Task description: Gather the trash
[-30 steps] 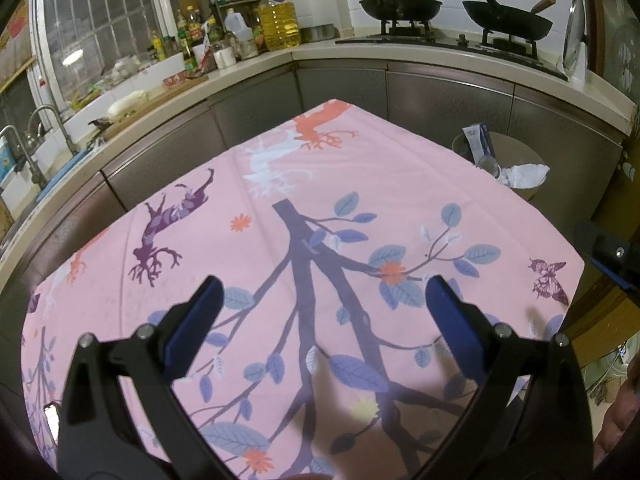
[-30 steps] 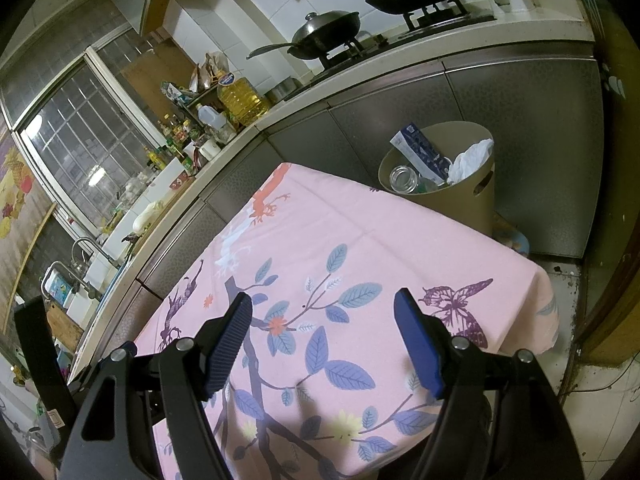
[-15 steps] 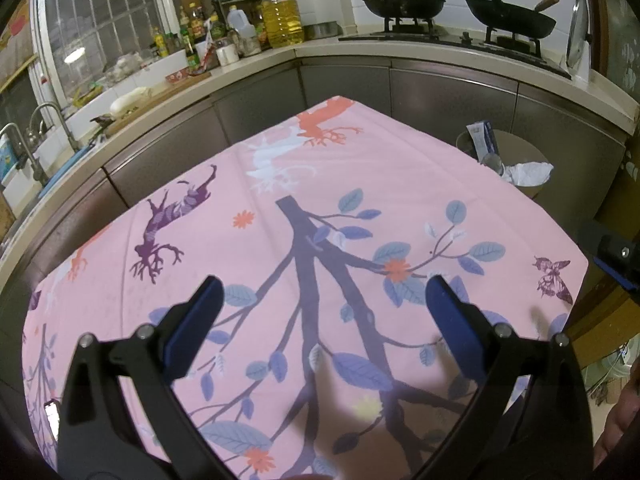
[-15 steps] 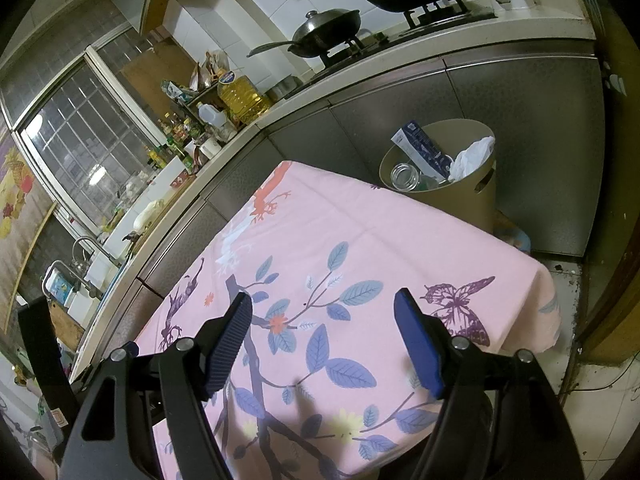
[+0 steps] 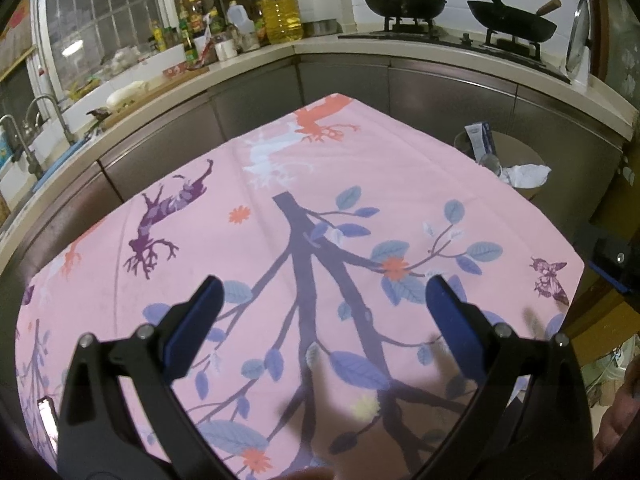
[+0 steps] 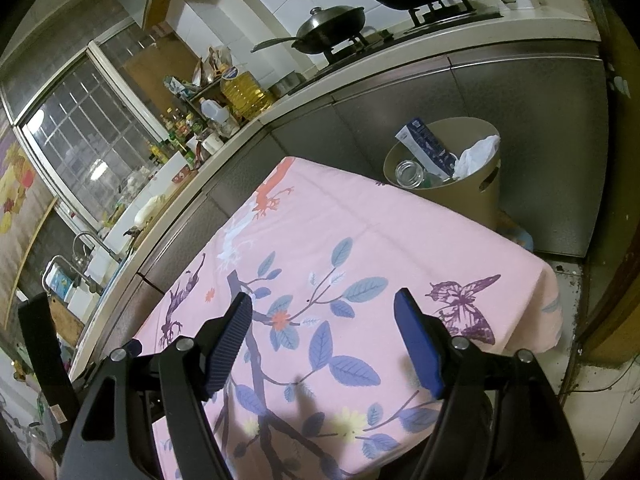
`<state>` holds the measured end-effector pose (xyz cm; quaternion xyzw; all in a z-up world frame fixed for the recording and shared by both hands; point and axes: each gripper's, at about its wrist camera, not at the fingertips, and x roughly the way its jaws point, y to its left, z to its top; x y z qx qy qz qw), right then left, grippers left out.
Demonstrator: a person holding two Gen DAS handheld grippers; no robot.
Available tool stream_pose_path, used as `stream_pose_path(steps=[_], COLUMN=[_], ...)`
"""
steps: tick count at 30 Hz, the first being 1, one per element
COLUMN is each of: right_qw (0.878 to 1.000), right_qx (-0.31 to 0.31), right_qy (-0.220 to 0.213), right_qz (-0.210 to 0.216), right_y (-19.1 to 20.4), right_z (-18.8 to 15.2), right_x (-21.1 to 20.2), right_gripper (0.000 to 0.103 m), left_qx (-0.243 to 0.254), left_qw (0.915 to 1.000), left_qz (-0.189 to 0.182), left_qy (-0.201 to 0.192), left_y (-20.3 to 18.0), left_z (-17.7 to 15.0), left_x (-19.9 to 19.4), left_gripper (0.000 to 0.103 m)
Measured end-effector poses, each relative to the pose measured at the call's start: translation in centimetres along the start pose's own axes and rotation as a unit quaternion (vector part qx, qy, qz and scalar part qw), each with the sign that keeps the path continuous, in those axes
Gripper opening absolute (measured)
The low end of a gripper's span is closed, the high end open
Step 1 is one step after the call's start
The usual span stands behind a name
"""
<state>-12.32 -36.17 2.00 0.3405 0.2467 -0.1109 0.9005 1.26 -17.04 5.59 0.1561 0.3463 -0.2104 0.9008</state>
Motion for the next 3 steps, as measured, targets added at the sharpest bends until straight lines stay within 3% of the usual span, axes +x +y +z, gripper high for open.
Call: stream_pose_path(steps=[3], right_qw=[1.000], right_qx=[-0.003], right_qy=[0.004], right_qz=[0.002], right_y=[0.09], right_z=[-0.13], right_x=[0.39], right_gripper=[0.071], left_qx=[0.000], left_qw=[1.0000], left_qz=[0.000], left_qy=[0.001], left_y=[0.06], left_z=[0.05], left_x=[0.06], left_gripper=[0.097])
